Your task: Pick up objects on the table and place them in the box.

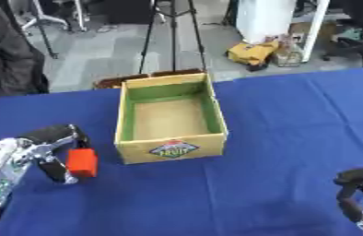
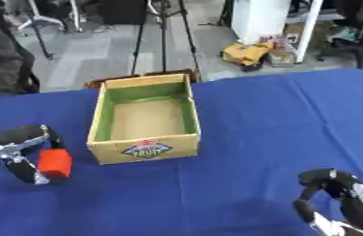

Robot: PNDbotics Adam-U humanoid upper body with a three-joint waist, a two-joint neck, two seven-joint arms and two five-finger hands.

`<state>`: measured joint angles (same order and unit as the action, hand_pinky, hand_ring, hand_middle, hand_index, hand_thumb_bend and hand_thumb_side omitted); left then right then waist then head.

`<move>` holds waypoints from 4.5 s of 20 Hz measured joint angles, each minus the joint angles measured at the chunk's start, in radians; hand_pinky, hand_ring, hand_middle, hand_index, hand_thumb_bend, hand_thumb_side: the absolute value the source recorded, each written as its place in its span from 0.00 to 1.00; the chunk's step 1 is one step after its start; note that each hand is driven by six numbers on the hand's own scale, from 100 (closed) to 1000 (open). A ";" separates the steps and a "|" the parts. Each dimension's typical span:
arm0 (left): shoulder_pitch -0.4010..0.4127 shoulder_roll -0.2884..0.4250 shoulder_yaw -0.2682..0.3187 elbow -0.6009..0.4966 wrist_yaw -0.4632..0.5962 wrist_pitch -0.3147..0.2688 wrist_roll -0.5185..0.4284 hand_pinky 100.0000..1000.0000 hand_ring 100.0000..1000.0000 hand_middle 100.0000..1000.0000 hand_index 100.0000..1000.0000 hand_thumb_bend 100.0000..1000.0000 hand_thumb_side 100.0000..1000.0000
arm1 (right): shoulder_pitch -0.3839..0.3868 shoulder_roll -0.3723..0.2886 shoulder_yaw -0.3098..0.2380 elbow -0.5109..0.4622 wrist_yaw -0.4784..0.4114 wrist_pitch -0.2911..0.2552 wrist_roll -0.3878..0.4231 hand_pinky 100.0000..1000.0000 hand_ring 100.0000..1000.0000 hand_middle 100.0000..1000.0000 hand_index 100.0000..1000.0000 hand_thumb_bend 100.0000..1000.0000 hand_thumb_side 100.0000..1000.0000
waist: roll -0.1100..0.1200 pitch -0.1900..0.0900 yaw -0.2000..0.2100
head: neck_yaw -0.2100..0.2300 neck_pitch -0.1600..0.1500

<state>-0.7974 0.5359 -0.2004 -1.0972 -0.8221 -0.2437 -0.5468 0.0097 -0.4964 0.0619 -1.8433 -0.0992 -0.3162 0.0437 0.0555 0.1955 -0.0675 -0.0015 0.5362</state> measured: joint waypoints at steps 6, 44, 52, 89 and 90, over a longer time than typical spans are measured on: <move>-0.045 0.045 -0.006 -0.046 0.068 0.005 -0.060 0.01 0.03 0.00 0.13 0.53 0.00 | 0.004 0.000 0.000 0.000 0.000 0.000 0.000 0.72 0.42 0.36 0.66 0.46 0.37 | 0.004 -0.005 0.000 | -0.002 0.000; -0.253 -0.193 0.063 0.210 -0.123 0.072 0.144 0.21 0.19 0.14 0.30 0.56 0.00 | -0.063 0.000 0.037 0.001 0.000 0.003 0.041 0.72 0.42 0.35 0.66 0.46 0.39 | 0.042 0.063 -0.124 | 0.036 -0.045; -0.233 -0.206 0.062 0.233 -0.129 0.066 0.145 0.60 0.52 0.48 0.65 0.79 0.00 | -0.063 0.000 0.037 0.005 0.001 0.000 0.044 0.72 0.42 0.35 0.66 0.45 0.39 | 0.041 0.064 -0.123 | 0.037 -0.045; 0.078 0.088 0.087 -0.332 0.314 0.132 0.297 0.69 0.64 0.63 0.84 0.88 0.35 | -0.009 0.001 0.004 0.009 -0.001 -0.009 0.021 0.72 0.42 0.36 0.66 0.41 0.38 | -0.016 0.008 0.018 | -0.032 -0.035; 0.108 0.092 0.094 -0.346 0.332 0.138 0.299 0.69 0.64 0.63 0.85 0.88 0.35 | -0.009 0.001 0.004 0.009 -0.001 -0.009 0.021 0.72 0.42 0.36 0.66 0.40 0.38 | -0.019 0.007 0.019 | -0.030 -0.033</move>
<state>-0.6895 0.6281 -0.1068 -1.4434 -0.4905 -0.1061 -0.2479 0.0009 -0.4951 0.0657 -1.8339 -0.1005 -0.3252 0.0651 0.0362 0.2022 -0.0480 -0.0318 0.5036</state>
